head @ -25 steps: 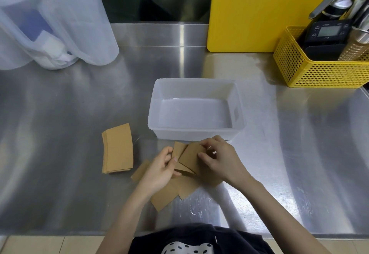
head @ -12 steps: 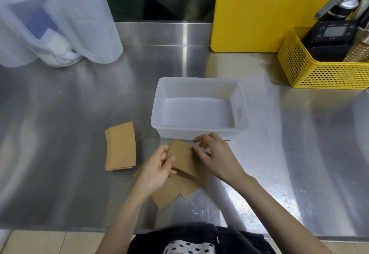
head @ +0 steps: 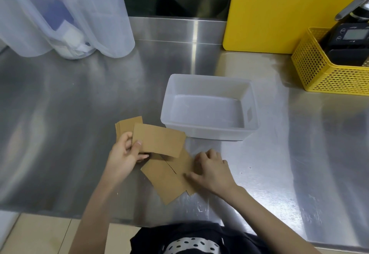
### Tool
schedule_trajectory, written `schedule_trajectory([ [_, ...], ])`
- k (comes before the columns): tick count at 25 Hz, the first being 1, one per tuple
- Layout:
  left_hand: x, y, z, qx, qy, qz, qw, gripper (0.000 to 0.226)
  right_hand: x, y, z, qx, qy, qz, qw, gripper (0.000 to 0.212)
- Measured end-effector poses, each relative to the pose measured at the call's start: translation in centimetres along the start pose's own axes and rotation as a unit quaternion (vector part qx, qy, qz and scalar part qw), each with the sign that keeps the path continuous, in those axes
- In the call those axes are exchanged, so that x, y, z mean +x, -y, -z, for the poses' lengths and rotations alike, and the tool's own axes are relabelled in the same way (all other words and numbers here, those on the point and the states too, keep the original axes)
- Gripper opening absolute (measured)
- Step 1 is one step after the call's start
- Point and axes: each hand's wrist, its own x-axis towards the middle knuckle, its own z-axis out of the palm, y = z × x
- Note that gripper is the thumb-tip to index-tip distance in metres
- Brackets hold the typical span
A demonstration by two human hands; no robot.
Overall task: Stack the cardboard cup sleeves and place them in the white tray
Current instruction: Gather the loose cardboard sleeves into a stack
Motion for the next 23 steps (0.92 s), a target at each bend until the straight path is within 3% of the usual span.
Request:
schedule_trajectory([
  [7,0.0,0.5,0.1,-0.016,-0.005,0.001,1.0,0.01,0.4,1.9,-1.3,-0.057,-0.015,-0.036,0.998,0.059],
  [14,-0.1,0.4,0.2,-0.017,-0.014,0.002,1.0,0.012,0.5,1.6,-1.6,0.023,-0.017,-0.035,0.999,0.052],
  [19,-0.2,0.3,0.0,-0.02,-0.009,0.006,1.0,0.013,0.3,-0.2,-0.8,0.235,-0.046,0.01,0.971,0.034],
  [23,-0.2,0.2,-0.4,-0.018,-0.007,0.007,1.0,0.013,-1.0,-3.0,1.4,0.31,-0.091,-0.014,0.946,0.03],
])
